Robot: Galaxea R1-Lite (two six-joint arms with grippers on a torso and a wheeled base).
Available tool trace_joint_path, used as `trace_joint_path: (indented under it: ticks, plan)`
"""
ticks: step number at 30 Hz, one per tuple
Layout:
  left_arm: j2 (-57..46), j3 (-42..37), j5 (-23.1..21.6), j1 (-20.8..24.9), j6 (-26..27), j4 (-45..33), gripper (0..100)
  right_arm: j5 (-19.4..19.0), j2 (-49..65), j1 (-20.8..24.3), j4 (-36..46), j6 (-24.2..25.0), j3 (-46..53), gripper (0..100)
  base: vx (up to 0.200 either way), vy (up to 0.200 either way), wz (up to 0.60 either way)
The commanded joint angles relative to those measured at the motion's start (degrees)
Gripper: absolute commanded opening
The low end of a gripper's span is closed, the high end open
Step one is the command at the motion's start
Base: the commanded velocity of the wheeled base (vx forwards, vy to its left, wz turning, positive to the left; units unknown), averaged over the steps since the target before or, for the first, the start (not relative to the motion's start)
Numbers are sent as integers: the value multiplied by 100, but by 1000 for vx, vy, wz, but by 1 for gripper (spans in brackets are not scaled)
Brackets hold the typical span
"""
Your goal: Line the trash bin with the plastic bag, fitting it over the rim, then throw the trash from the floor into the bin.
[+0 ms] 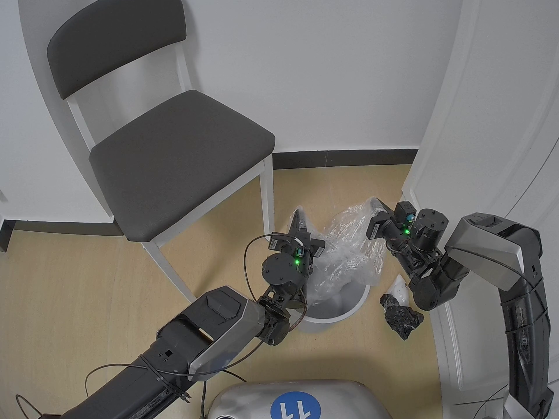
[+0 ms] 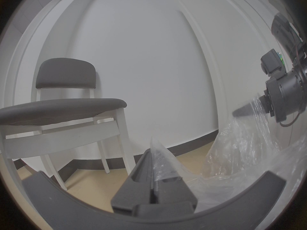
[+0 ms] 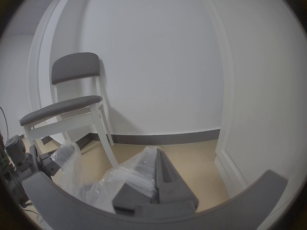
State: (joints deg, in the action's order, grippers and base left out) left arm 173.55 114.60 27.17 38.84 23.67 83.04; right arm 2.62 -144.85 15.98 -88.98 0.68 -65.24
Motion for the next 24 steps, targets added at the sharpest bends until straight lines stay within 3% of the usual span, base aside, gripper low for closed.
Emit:
trace_joint_path:
  ticks: [1, 6, 10, 17, 21, 24]
  plan:
    - [21, -1, -1, 1, -109, -25, 0, 2, 0, 1, -102, 2, 20, 0, 0, 0, 0]
    - [48, -1, -1, -17, -117, -16, 0, 2, -8, 10, -102, 2, 38, 0, 0, 0, 0]
    - [39, -1, 42, 27, -460, -69, 0, -7, 18, 45, -102, 2, 302, 0, 0, 0, 0]
    - [-40, -17, 42, 62, -443, 274, 0, -16, 616, 195, -102, 11, 961, 0, 0, 0, 0]
    - [-664, -1124, 7, 71, -610, 485, 0, -306, 1213, 107, -102, -7, 1567, 0, 0, 0, 0]
    - [-1350, -2267, 7, 185, -1330, 458, 0, -622, 1495, -122, -102, -42, 1937, 0, 0, 0, 0]
